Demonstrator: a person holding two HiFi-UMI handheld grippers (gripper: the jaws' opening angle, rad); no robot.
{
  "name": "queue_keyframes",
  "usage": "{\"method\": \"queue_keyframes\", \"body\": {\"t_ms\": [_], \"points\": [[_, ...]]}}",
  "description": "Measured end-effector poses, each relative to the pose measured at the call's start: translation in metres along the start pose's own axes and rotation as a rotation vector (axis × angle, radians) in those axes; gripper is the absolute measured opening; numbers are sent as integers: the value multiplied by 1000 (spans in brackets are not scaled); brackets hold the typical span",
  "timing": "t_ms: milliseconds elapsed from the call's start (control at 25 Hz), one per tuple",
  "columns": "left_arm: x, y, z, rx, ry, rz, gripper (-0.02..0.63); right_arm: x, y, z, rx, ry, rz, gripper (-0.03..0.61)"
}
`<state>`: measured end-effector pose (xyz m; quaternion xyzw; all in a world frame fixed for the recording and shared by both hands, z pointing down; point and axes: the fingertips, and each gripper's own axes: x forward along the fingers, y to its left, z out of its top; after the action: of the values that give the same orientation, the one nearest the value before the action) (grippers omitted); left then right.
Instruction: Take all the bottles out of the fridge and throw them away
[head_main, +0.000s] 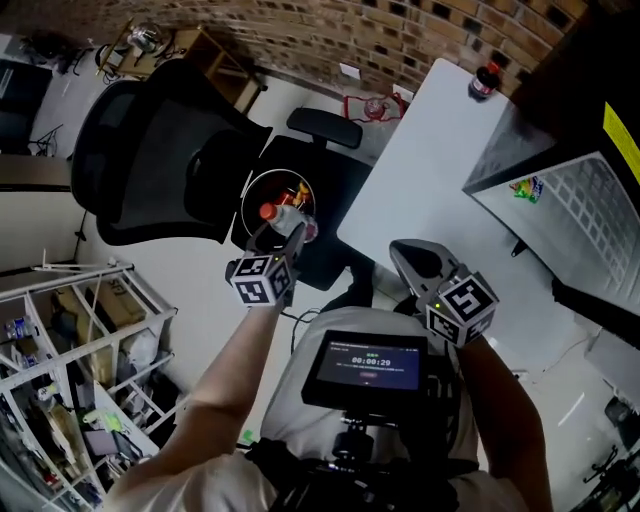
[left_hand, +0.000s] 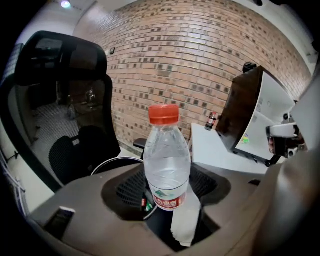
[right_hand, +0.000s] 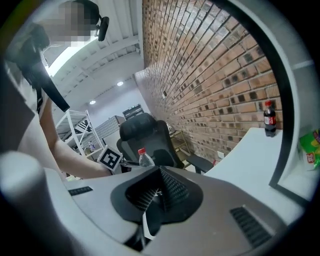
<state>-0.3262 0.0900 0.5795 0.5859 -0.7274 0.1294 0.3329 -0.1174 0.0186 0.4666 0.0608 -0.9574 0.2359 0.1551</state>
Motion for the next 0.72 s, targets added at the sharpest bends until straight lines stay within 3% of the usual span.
{"method": "queue_keyframes", "body": {"t_ms": [160,320,440,720], "points": [[10,45,-8,8,41,65,285,15,1,-3,13,34,-6,5],[31,80,-9,104,97,112,285,24,-5,-2,26,58,-28,5],[54,91,-17,165,152,98,285,31,-9,-6,39,74,-42,5],[107,116,-77,199,416,68,284,42,-17,-23,83,106,-83,5]]}}
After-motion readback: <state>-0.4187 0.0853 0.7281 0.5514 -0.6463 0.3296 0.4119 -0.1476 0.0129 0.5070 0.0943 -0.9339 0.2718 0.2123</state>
